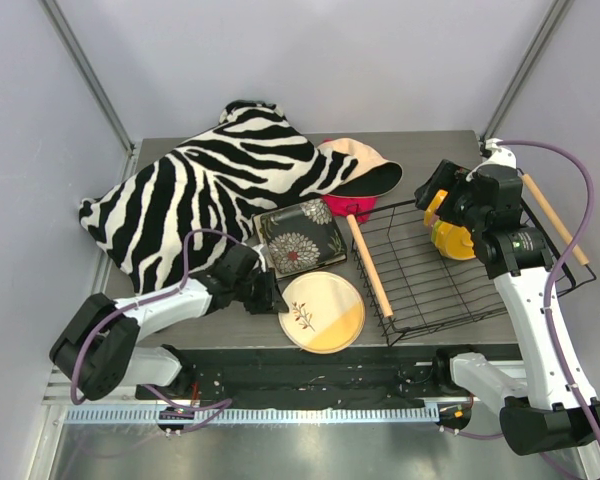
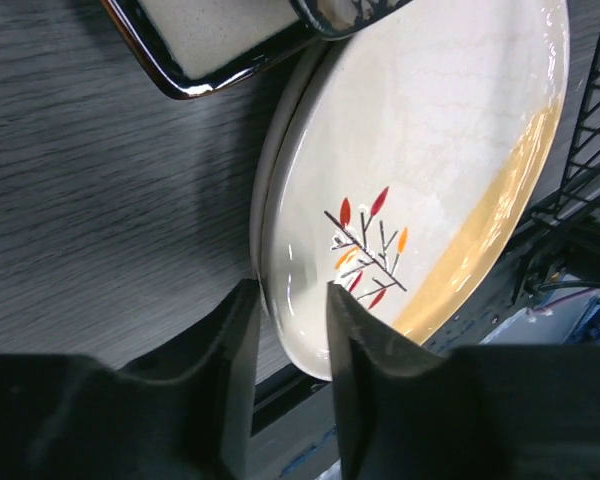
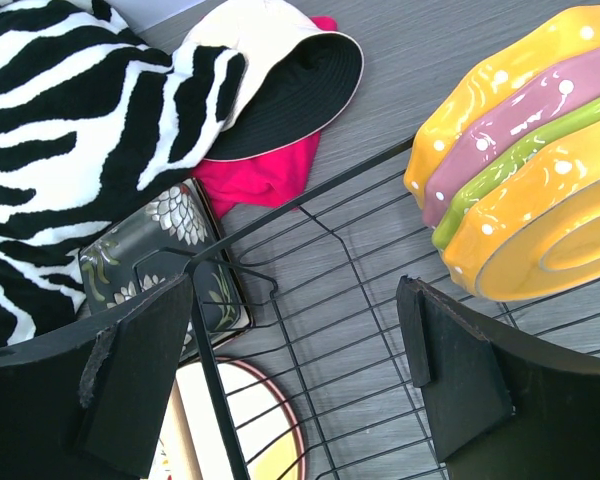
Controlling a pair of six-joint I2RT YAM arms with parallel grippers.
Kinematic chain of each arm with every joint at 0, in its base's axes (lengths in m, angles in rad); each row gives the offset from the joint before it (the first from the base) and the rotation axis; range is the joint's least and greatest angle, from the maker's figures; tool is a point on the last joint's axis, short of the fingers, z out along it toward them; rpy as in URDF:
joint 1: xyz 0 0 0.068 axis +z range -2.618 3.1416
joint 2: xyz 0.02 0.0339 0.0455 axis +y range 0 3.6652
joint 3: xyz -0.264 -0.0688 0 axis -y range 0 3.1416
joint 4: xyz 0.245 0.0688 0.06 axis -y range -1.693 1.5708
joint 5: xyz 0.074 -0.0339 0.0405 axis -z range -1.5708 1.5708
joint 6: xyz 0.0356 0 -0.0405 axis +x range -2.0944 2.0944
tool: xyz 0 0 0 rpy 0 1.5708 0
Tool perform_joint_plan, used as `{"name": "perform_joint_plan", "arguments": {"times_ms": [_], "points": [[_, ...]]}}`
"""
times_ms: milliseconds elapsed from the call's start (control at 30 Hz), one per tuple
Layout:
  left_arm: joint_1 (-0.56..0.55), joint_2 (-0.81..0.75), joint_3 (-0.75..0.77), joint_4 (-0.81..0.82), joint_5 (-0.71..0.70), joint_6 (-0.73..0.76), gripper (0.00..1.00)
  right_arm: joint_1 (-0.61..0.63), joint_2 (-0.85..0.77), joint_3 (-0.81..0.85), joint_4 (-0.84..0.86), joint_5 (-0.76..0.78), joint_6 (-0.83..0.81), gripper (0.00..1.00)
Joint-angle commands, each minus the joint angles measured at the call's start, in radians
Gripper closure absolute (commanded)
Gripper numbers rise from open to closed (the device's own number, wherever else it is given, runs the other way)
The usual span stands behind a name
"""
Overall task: Unload the plates from the dish rack
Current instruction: Place the plate at the center of the board.
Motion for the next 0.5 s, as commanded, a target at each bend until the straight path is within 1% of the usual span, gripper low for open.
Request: {"name": "perform_joint_plan", "arguments": {"times_ms": [0,133,300,333,400,467], "points": [[-0.008,-0.043,0.06,0.011,-0.031,0.022,0.58,-0.003,-0.023,0.005,0.026,0.003,-0.02,0.08],[-0.007,-0.092,0.083,-0.086,-0.093,0.069,0.42,-0.003,-0.024,0.008,0.021,0.009,-0.021,0.08],[-0.005,-0.171,0.115,-0.194,-0.205,0.117,0.28,-0.001,-0.026,0.031,-0.002,0.043,-0.029,0.08],[-0.004,-0.203,0.124,-0.213,-0.222,0.149,0.24,-0.003,-0.026,0.037,-0.017,0.055,-0.034,0.08],[0.01,-0.233,0.161,-0.266,-0.265,0.18,0.2,-0.003,-0.018,0.054,-0.037,0.102,-0.037,0.08],[0.027,-0.276,0.198,-0.299,-0.287,0.244,0.16,-0.006,0.009,0.072,-0.075,0.141,-0.037,0.08]]}}
